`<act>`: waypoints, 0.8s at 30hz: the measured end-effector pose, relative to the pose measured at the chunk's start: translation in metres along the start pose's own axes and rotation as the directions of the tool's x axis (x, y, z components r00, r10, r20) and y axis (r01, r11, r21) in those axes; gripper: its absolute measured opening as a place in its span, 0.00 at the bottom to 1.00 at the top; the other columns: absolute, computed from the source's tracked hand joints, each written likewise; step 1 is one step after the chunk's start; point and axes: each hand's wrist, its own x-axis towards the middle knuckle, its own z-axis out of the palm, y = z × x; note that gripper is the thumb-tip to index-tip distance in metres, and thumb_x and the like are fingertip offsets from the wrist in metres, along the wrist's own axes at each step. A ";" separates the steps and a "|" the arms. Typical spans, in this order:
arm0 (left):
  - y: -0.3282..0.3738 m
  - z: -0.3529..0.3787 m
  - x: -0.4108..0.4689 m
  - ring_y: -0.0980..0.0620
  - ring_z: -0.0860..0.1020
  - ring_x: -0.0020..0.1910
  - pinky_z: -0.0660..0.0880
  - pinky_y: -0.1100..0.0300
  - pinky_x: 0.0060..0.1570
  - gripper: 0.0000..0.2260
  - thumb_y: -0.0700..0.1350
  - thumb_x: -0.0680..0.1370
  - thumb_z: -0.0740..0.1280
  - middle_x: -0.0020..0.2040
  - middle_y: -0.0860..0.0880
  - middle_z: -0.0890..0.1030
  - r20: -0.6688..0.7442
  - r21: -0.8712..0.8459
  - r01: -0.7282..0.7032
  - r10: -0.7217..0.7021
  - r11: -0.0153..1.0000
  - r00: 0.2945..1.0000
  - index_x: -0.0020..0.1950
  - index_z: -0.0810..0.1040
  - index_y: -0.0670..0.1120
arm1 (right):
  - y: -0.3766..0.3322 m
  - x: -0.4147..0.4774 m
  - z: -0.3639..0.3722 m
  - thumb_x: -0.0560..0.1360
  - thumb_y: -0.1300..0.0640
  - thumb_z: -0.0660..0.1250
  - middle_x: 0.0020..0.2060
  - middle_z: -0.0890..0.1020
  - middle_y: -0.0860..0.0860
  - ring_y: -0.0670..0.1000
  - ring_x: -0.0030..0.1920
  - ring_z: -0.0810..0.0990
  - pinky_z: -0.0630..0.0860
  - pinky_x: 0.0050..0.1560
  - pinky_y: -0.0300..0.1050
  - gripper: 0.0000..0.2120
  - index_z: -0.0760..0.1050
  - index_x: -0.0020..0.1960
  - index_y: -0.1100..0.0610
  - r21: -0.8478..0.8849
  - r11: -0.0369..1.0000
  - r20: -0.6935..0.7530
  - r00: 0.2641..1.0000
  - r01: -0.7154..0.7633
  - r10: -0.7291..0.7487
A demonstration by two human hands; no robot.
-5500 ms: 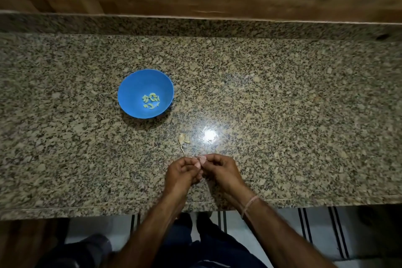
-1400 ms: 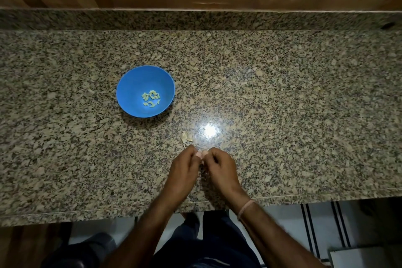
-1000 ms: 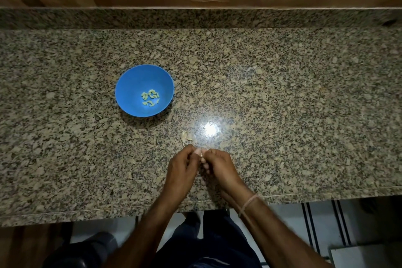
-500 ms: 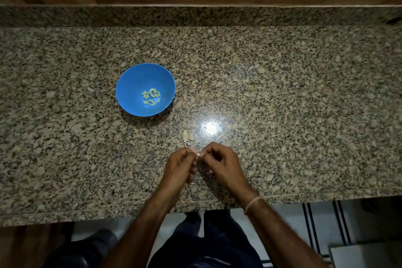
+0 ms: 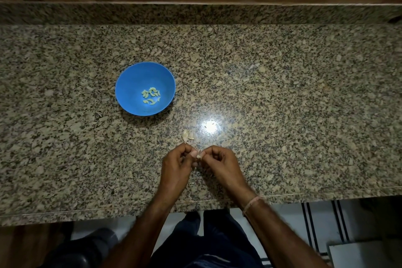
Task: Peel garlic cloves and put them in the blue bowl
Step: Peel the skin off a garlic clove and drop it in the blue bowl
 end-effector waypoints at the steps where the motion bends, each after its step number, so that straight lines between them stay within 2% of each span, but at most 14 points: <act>1: 0.001 0.000 -0.001 0.58 0.83 0.38 0.77 0.64 0.38 0.07 0.44 0.83 0.67 0.39 0.50 0.84 -0.007 0.000 0.003 -0.003 1.000 1.000 0.47 0.82 0.45 | 0.001 0.001 -0.001 0.74 0.47 0.70 0.40 0.85 0.60 0.66 0.46 0.84 0.82 0.53 0.66 0.13 0.84 0.44 0.57 -0.008 1.000 -0.009 1.000 0.008 -0.008; 3: 0.002 0.000 0.000 0.57 0.83 0.38 0.77 0.64 0.37 0.06 0.44 0.83 0.68 0.39 0.50 0.84 -0.019 0.006 0.001 -0.001 1.000 1.000 0.47 0.82 0.46 | 0.002 0.001 0.000 0.75 0.47 0.71 0.38 0.85 0.58 0.63 0.43 0.83 0.81 0.49 0.63 0.12 0.84 0.43 0.56 -0.057 0.998 -0.015 0.999 0.038 -0.039; 7: 0.002 -0.001 0.002 0.55 0.84 0.38 0.79 0.61 0.39 0.06 0.42 0.82 0.69 0.38 0.50 0.85 -0.025 -0.030 0.042 -0.043 0.999 0.999 0.47 0.83 0.45 | 0.004 0.001 0.000 0.78 0.55 0.73 0.33 0.83 0.52 0.47 0.33 0.77 0.77 0.36 0.50 0.08 0.81 0.41 0.55 -0.206 0.968 -0.051 0.987 0.141 -0.154; 9: 0.001 0.000 0.002 0.53 0.85 0.39 0.81 0.59 0.41 0.06 0.41 0.83 0.68 0.39 0.49 0.86 -0.010 -0.079 0.085 -0.086 0.993 0.996 0.48 0.83 0.44 | 0.003 0.001 0.001 0.78 0.57 0.73 0.32 0.81 0.51 0.44 0.32 0.75 0.75 0.33 0.48 0.08 0.80 0.41 0.55 -0.264 0.948 -0.064 0.977 0.178 -0.202; 11: 0.001 0.000 0.000 0.53 0.86 0.40 0.81 0.59 0.41 0.05 0.40 0.82 0.68 0.40 0.49 0.87 -0.015 -0.091 0.077 -0.079 0.993 0.997 0.48 0.83 0.44 | 0.002 0.001 0.002 0.78 0.58 0.73 0.32 0.83 0.50 0.45 0.33 0.78 0.77 0.34 0.47 0.07 0.81 0.42 0.56 -0.236 0.959 -0.086 0.980 0.156 -0.180; 14: 0.003 0.000 0.000 0.56 0.86 0.42 0.82 0.62 0.42 0.06 0.37 0.82 0.68 0.42 0.50 0.87 -0.026 -0.063 0.006 -0.008 0.998 1.000 0.49 0.83 0.46 | 0.001 0.001 0.003 0.78 0.58 0.74 0.36 0.86 0.50 0.48 0.38 0.85 0.81 0.39 0.41 0.05 0.83 0.44 0.57 -0.116 0.992 -0.124 0.990 0.049 -0.063; 17: 0.003 0.003 0.000 0.53 0.86 0.44 0.83 0.61 0.43 0.07 0.35 0.81 0.69 0.44 0.49 0.87 0.001 -0.123 0.037 -0.037 0.992 0.999 0.50 0.84 0.45 | 0.002 0.002 0.001 0.78 0.58 0.73 0.37 0.86 0.52 0.49 0.39 0.86 0.83 0.42 0.43 0.05 0.83 0.44 0.58 -0.070 0.997 -0.143 0.989 0.021 -0.031; 20: -0.001 0.005 0.001 0.47 0.87 0.47 0.83 0.58 0.46 0.06 0.35 0.81 0.69 0.46 0.46 0.87 0.018 -0.239 0.112 -0.111 0.965 0.994 0.52 0.84 0.44 | 0.002 0.000 0.000 0.78 0.60 0.73 0.36 0.85 0.50 0.45 0.37 0.83 0.78 0.38 0.36 0.04 0.82 0.45 0.58 -0.154 0.986 -0.168 0.982 0.055 -0.081; 24: -0.003 0.006 0.000 0.45 0.87 0.49 0.83 0.53 0.49 0.06 0.35 0.80 0.70 0.47 0.45 0.87 0.001 -0.293 0.146 -0.152 0.945 0.988 0.52 0.84 0.44 | 0.010 0.001 -0.005 0.78 0.59 0.72 0.35 0.84 0.47 0.46 0.37 0.82 0.80 0.38 0.42 0.04 0.82 0.44 0.54 -0.303 0.948 -0.148 0.977 0.101 -0.152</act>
